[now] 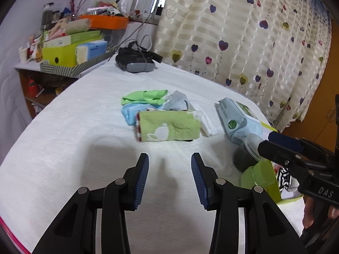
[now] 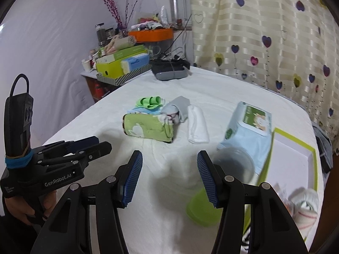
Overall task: Organize soft objects
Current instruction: 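Move both open grippers away from the box toward the remaining items on the table, then grasp the green sock with red-and-white cuff with the right gripper and lift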
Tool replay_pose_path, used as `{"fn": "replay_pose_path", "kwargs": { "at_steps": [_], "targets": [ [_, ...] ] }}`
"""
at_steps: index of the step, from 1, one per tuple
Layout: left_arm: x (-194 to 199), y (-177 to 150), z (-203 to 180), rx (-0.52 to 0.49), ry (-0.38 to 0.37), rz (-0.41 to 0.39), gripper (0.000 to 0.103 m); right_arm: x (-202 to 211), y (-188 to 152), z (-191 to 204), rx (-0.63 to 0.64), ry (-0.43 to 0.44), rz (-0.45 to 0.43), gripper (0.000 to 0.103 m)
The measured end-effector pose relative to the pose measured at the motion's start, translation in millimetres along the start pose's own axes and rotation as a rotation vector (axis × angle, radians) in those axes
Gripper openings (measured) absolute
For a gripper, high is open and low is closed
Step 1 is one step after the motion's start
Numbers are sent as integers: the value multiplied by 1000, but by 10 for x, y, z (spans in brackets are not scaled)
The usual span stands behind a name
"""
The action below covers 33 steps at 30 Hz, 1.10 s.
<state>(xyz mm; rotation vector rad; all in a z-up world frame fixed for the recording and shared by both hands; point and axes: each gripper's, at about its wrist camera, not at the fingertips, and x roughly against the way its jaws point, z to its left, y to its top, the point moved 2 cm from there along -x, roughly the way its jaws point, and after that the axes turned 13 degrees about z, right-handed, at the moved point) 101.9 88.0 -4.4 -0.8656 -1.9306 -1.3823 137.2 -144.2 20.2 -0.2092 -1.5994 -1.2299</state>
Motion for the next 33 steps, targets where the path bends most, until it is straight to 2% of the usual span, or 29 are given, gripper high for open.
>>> {"fn": "replay_pose_path", "kwargs": {
  "at_steps": [13, 27, 31, 33],
  "targets": [
    [-34, 97, 223, 24, 13, 1, 42, -286, 424, 251, 154, 13, 64, 55],
    [-30, 126, 562, 92, 32, -3, 42, -1117, 907, 321, 334, -7, 247, 55],
    [-41, 112, 635, 106, 35, -2, 42, -1297, 858, 370, 352, 13, 334, 55],
    [-56, 110, 670, 113, 35, 0, 42, -1263, 747, 453, 392, 71, 367, 55]
  ]
}}
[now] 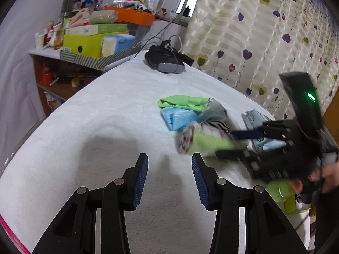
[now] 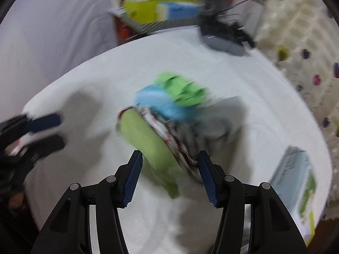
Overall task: Organize soft objects
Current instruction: 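Grasp the green sock with red-and-white cuff with the right gripper and lift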
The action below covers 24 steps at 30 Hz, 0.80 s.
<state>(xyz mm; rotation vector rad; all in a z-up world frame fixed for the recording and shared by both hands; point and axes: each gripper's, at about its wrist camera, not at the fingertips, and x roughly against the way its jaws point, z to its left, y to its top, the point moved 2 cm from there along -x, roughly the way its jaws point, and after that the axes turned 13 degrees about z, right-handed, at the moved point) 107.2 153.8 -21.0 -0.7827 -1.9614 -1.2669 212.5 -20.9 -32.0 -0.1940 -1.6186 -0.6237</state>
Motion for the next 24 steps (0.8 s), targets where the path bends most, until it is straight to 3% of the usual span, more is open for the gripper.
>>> {"fn": "replay_pose_path", "kwargs": {
  "at_steps": [6, 13, 17, 19, 21, 24],
  "targets": [
    [-31, 2, 35, 11, -2, 7, 42, 50, -121, 214, 108, -12, -33, 55],
    [1, 10, 75, 23, 12, -8, 42, -160, -117, 366, 180, -2, 49, 55],
    [13, 8, 67, 18, 14, -9, 42, -183, -110, 348, 142, 6, 58, 55],
    [31, 0, 50, 17, 13, -10, 42, -168, -115, 335, 119, 2, 55, 47],
    [52, -5, 25, 13, 12, -14, 42, -141, -136, 365, 109, -28, 49, 31],
    [74, -16, -35, 2, 11, -16, 42, 6, -157, 328, 67, -30, -1, 22]
  ]
}}
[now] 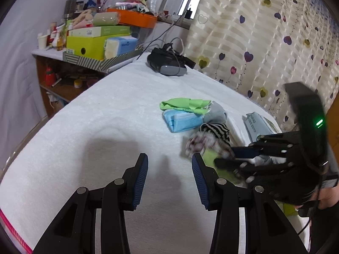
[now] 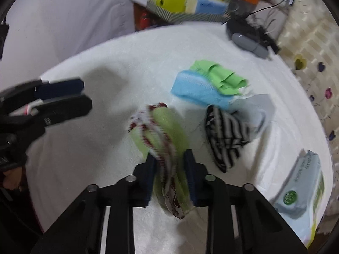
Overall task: Organize soft objects
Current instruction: 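Grasp the green sock with red-and-white cuff with the right gripper and lift, then lower the left gripper onto the black-and-white striped sock and close on it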
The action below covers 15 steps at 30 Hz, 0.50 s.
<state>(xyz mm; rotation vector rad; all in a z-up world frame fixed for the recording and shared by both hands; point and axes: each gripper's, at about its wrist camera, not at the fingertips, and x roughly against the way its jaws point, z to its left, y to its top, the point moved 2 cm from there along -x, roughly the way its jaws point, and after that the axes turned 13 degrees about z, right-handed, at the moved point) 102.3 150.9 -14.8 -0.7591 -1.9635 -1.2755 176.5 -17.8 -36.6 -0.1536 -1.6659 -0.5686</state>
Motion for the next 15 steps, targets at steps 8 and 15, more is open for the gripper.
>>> {"fn": "replay_pose_path", "kwargs": {
  "at_steps": [8, 15],
  "targets": [
    [-59, 87, -299, -56, -29, 23, 42, 575, -209, -246, -149, 16, -188, 17],
    [-228, 247, -622, -126, -56, 44, 48, 861, -464, -505, -261, 26, -291, 17]
  ]
}}
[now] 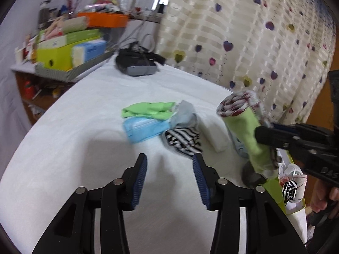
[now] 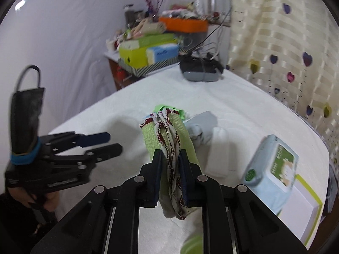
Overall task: Organize soft objects
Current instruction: 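Lower the left gripper onto the black-and-white striped sock and close on it, then carry the striped sock in the left gripper and green sock in the right over the box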
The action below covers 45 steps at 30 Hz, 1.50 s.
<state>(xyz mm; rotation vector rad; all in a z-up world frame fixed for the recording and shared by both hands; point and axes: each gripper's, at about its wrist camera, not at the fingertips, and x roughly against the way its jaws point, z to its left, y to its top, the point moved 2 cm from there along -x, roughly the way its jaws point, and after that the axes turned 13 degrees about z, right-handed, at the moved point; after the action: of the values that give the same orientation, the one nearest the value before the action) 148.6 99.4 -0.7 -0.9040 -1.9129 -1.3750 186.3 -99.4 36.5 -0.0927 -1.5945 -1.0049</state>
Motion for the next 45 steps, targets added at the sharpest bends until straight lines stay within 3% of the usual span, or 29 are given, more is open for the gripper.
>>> {"fn": "replay_pose_path", "kwargs": {
  "at_steps": [7, 17, 25, 26, 28, 33, 45],
  "targets": [
    [-401, 195, -209, -14, -46, 63, 53, 263, -71, -206, -59, -6, -66, 17],
    [-999, 327, -244, 2, 41, 135, 54, 311, -223, -500, -126, -1, -85, 17],
    [-1093, 417, -256, -2, 32, 112, 54, 241, -263, -613, -139, 22, -87, 17],
    [-1101, 419, -265, -8, 35, 110, 53, 233, -265, -620, -141, 24, -87, 17],
    [-1111, 416, -281, -17, 35, 110, 33, 221, -275, -638, -146, 28, -87, 17],
    [-986, 370, -300, -25, 37, 90, 17, 261, -310, -647, -160, 24, -95, 17],
    [-122, 64, -497, -33, -36, -43, 17, 551, -566, -542, -206, 16, -152, 17]
  ]
}}
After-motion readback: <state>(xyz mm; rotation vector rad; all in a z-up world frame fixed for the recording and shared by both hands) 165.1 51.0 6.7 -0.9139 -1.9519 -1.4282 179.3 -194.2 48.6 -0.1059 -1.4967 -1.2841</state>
